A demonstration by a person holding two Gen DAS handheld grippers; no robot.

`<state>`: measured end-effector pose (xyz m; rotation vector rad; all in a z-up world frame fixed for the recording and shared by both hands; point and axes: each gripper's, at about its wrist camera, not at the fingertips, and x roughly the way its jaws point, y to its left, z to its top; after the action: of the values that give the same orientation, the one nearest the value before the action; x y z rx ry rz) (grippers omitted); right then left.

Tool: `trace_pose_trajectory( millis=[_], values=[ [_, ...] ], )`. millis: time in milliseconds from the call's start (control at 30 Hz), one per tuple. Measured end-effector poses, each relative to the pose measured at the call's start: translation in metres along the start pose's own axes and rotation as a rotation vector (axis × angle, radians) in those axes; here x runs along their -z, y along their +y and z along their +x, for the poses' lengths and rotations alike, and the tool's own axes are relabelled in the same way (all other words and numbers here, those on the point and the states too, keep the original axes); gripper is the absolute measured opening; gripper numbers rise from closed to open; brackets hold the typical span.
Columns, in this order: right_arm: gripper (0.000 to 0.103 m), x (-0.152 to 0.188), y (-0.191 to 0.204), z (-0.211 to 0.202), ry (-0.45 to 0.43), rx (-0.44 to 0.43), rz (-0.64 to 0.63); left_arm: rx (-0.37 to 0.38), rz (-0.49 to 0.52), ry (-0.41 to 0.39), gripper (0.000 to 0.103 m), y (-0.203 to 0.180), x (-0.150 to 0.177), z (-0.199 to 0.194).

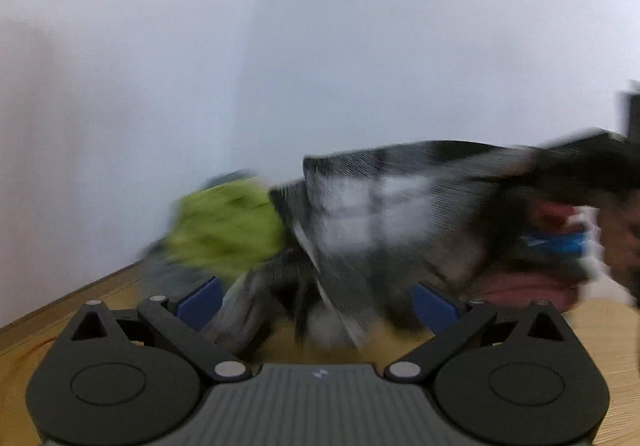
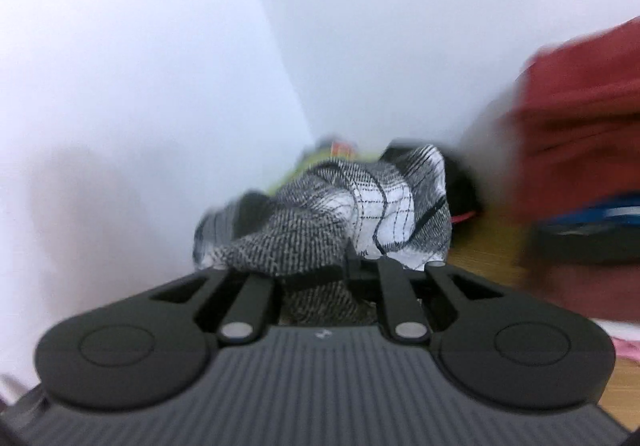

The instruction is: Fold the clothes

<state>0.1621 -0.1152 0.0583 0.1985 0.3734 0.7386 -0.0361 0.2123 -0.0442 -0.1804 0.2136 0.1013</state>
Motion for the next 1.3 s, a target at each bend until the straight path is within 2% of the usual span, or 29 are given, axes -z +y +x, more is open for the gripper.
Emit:
trace_pose_trajectory(
  millis=[67,133,167,200,233,300,367,400,467,567,600,667,700,767,800,867,900,967,1100,1133,1200,1300],
  values=[
    [0.016,0.01,-0.016,-0.094,-0.043,0.021,-0.037,0.079,-0.024,-0.011,0.103,-0.027,-0.004,-0.001],
    [0.02,0.034,-0.04,-0.162,-0.002,0.076,-0.027,0.141,-0.045,0.025,0.103,-0.059,0.003,-0.001],
    [0.027,0.049,-0.054,-0.186,0.045,0.137,-0.028,0.177,-0.017,0.065,0.103,-0.076,0.008,0.005],
    [0.033,0.068,-0.069,-0.204,0.121,0.245,-0.021,0.202,0.021,0.099,0.103,-0.095,0.015,0.01],
    [0.045,0.094,-0.092,-0.231,0.216,0.408,0.019,0.213,0.056,0.116,0.103,-0.113,0.025,0.008],
    [0.046,0.135,-0.13,-0.279,0.316,0.666,0.171,0.249,0.118,0.133,0.103,-0.137,0.034,0.003],
    [0.047,0.166,-0.15,-0.342,0.292,0.788,0.288,0.275,0.168,0.161,0.103,-0.156,0.042,-0.004],
    [0.048,0.175,-0.156,-0.366,0.267,0.817,0.319,0.28,0.181,0.186,0.103,-0.163,0.047,-0.007],
    [0.071,0.182,-0.151,-0.391,0.248,0.835,0.306,0.3,0.192,0.228,0.103,-0.186,0.066,-0.018],
    [0.082,0.18,-0.139,-0.37,0.247,0.764,0.16,0.377,0.239,0.313,0.103,-0.206,0.093,-0.013],
    [0.082,0.177,-0.127,-0.355,0.235,0.715,0.109,0.375,0.263,0.343,0.103,-0.223,0.104,0.011],
    [0.083,0.167,-0.101,-0.323,0.221,0.614,0.012,0.362,0.294,0.407,0.103,-0.225,0.123,0.025],
    [0.083,0.166,-0.09,-0.307,0.241,0.566,-0.036,0.357,0.308,0.438,0.103,-0.225,0.132,0.032],
    [0.082,0.172,-0.069,-0.269,0.356,0.466,-0.121,0.36,0.306,0.498,0.103,-0.217,0.139,0.041],
    [0.082,0.179,-0.059,-0.25,0.425,0.447,-0.152,0.33,0.296,0.526,0.103,-0.215,0.138,0.044],
    [0.082,0.189,-0.043,-0.228,0.473,0.47,-0.213,0.272,0.262,0.559,0.103,-0.202,0.137,0.049],
    [0.082,0.194,-0.036,-0.223,0.47,0.472,-0.26,0.244,0.239,0.565,0.103,-0.191,0.136,0.051],
    [0.083,0.192,-0.019,-0.218,0.462,0.416,-0.377,0.188,0.179,0.544,0.103,-0.166,0.129,0.047],
    [0.083,0.168,0.003,-0.183,0.598,0.05,-0.564,0.057,0.127,0.468,0.103,-0.128,0.107,0.029],
    [0.084,0.164,0.01,-0.165,0.625,-0.001,-0.597,0.026,0.126,0.447,0.103,-0.121,0.101,0.024],
    [0.084,0.164,0.026,-0.128,0.645,-0.054,-0.637,-0.005,0.13,0.418,0.103,-0.103,0.09,0.016],
    [0.084,0.186,0.054,-0.07,0.681,-0.083,-0.681,-0.007,0.097,0.383,0.103,-0.084,0.072,0.001]
  ],
)
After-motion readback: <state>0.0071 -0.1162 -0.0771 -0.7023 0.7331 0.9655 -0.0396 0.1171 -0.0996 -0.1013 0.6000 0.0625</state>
